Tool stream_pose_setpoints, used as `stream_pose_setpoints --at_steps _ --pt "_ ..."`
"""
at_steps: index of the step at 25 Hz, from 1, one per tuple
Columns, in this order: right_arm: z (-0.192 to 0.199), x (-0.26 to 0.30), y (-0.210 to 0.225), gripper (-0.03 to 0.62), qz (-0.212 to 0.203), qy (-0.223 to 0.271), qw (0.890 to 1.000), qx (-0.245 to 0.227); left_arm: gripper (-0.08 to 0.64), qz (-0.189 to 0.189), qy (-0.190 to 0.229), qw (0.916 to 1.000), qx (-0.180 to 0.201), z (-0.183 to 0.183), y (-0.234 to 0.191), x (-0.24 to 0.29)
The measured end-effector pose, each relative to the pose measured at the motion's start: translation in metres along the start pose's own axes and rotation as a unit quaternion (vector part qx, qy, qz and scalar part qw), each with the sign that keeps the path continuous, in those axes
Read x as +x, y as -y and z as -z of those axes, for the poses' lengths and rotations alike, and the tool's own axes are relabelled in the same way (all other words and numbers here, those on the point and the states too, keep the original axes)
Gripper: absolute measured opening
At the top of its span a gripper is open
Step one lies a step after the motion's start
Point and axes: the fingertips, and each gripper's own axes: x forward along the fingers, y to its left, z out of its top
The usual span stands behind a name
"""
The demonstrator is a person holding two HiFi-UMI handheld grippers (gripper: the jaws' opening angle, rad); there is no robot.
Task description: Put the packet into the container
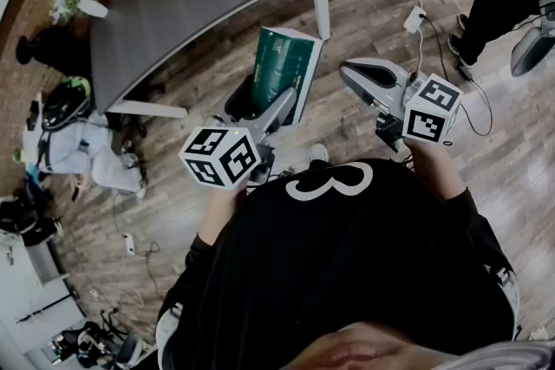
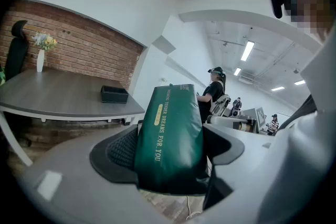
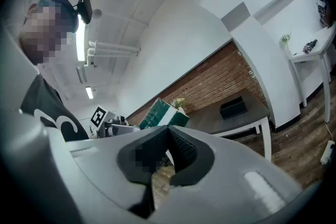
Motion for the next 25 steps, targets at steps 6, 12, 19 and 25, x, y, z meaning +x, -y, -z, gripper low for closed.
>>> stream_pose_setpoints --at_steps 6,12,19,25 --pt "0.009 0.003 0.007 0.000 0.002 -0.004 1.000 0.001 0.399 0.003 0.002 1.0000 0.002 0.005 -0.007 0.004" --pt "0.011 0.017 0.014 0.002 0.007 -0.007 1.000 0.004 0.399 0.009 0.002 1.0000 0.002 0.004 -0.022 0.010" --pt "-0.006 0.065 0.030 0.002 0.014 0.000 1.000 0.010 0.399 0.014 0.005 0.9999 0.004 -0.023 -0.068 0.016" --pt "-0.015 0.094 0.034 0.002 0.012 0.013 1.000 -0.004 0.399 0.013 0.017 0.9995 0.024 -0.040 -0.095 0.013"
